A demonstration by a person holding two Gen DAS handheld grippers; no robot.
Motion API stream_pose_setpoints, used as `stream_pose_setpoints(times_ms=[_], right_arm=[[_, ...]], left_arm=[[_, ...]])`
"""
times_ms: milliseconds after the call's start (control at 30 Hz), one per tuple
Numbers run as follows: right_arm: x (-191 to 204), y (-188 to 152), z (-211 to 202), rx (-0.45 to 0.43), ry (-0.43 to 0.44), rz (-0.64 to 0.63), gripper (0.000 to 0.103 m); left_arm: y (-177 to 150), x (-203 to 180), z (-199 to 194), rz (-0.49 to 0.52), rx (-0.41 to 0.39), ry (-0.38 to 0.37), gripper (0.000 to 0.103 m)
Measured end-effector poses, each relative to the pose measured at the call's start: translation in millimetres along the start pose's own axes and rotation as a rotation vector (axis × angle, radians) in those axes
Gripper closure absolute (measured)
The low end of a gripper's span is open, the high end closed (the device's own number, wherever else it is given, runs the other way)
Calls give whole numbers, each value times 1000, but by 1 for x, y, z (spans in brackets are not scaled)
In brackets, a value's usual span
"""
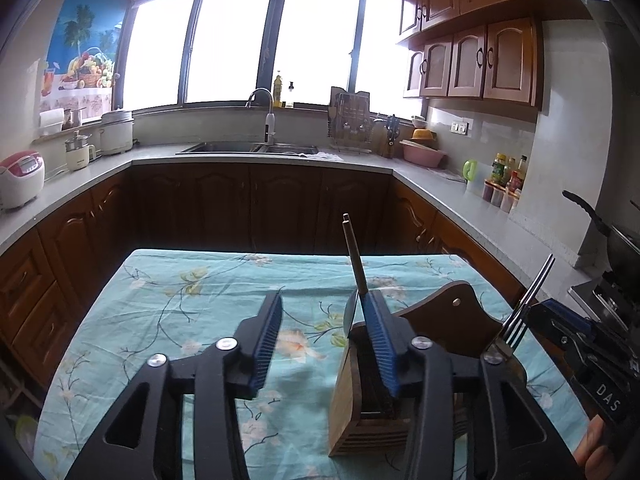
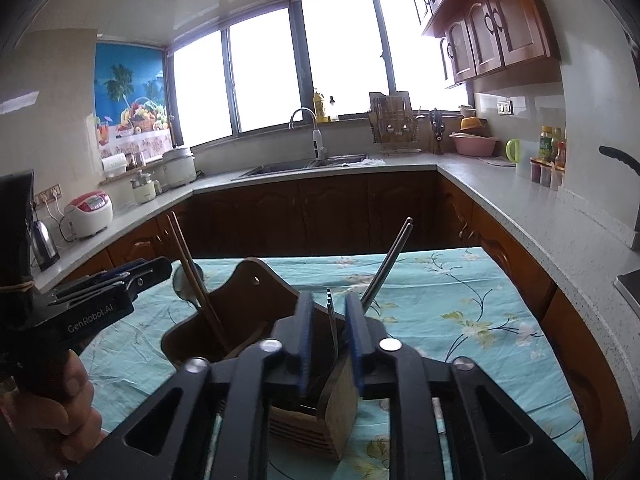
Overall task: Organize utensils
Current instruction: 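Lower the chopsticks into the holder and open both tools, then withdraw both open tools from the holder back over the remaining utensils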
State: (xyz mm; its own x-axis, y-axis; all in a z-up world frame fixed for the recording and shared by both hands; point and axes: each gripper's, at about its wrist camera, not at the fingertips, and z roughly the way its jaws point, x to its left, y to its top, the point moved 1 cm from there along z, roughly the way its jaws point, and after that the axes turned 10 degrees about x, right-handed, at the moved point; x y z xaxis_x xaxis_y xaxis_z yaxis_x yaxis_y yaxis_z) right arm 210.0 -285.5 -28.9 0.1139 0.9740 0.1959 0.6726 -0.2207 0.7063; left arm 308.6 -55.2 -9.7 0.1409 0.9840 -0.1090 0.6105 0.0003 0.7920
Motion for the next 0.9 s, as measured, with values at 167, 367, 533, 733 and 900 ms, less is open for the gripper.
stream_pose_setpoints(times_ms=[167, 367, 533, 733, 900], right_arm=[[0, 0, -13, -35, 6, 11, 60], [-2, -3, -29, -86, -1, 23, 34], [-8, -6, -35, -81, -4, 58, 29], [-11, -14, -47, -76, 11, 90, 28], [-6, -25, -60, -64, 25, 97, 27]], left_arm=[[-6, 4, -9, -10, -14, 5, 41], [-14, 13, -20, -32, -12, 14, 26], [-18, 18, -29, -48, 1, 15, 21], [-30, 24, -47, -62, 27, 8, 20], [-43, 29, -65, -81, 53, 0, 20]])
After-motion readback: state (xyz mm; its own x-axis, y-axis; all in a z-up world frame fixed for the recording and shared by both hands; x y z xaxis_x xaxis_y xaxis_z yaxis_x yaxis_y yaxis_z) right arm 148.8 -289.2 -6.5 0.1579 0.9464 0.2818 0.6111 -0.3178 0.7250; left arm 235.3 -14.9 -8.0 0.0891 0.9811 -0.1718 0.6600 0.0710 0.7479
